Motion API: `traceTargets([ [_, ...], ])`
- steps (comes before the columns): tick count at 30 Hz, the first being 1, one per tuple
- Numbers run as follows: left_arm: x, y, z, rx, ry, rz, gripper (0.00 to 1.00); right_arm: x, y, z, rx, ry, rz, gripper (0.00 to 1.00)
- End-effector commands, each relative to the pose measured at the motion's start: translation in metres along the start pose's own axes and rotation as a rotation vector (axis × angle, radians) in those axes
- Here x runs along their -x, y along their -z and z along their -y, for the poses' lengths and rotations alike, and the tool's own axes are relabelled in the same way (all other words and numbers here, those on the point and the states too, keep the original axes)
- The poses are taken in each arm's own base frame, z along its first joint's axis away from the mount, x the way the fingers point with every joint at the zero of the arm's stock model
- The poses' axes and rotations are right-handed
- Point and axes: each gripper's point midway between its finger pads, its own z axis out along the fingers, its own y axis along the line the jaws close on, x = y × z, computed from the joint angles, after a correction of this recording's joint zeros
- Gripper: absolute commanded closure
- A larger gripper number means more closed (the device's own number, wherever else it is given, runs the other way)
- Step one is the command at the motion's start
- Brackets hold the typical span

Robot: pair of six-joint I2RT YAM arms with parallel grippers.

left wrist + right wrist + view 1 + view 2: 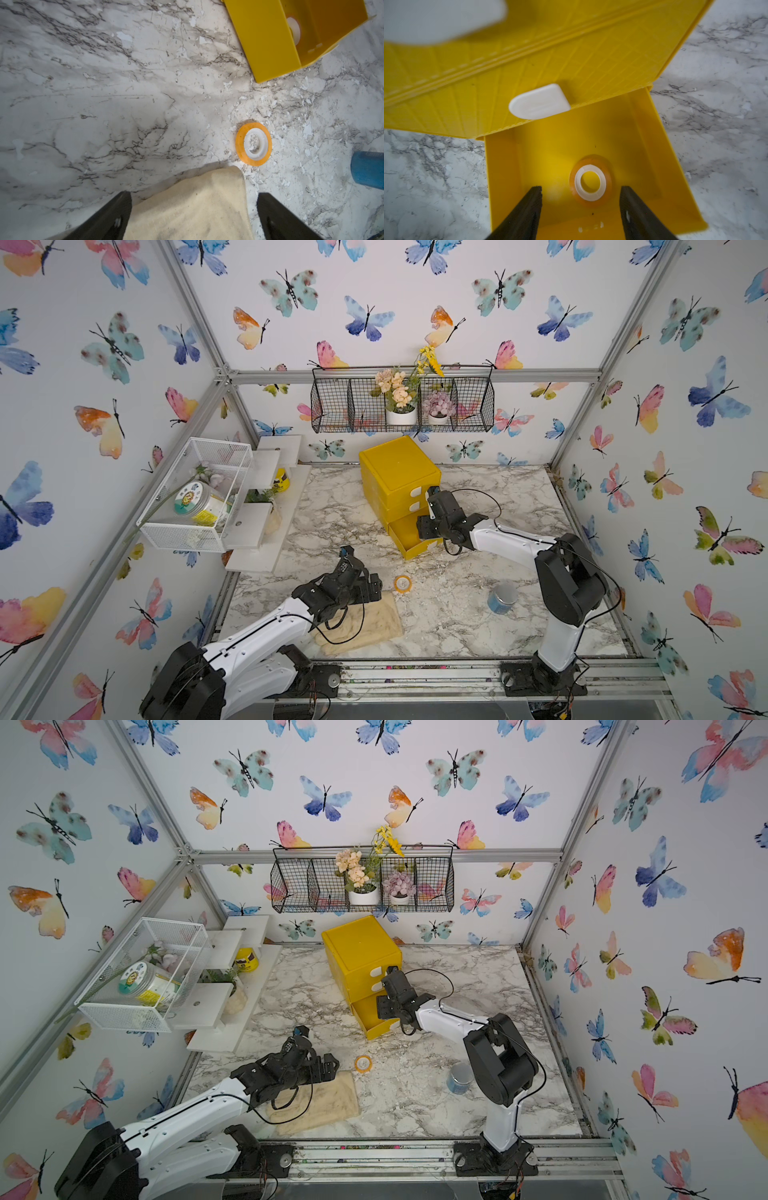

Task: Place the transparent tape into the drawer according to color
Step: Place the tape in the drawer, then pick up the tape at the center of the board.

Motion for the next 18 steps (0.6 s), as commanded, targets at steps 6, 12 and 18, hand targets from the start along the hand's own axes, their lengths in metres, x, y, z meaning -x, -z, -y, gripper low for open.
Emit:
traceTargets([
  [6, 0.005, -0.016, 0.03, 0.039, -0.137, -0.03, 0.0, -0.027, 0.045, 0.002, 0.073, -0.031, -0.013, 0.38],
  [12, 0.005, -0.037, 0.052, 0.045, -0.244, -0.096, 0.04, -0.062, 0.061, 0.017, 0.069, -0.062, -0.034, 0.38],
  [18, -0.008, -0.057, 0.071, 0.068, -0.351, -0.187, 0.04, -0.077, 0.072, 0.031, 0.028, -0.073, -0.033, 0.38],
])
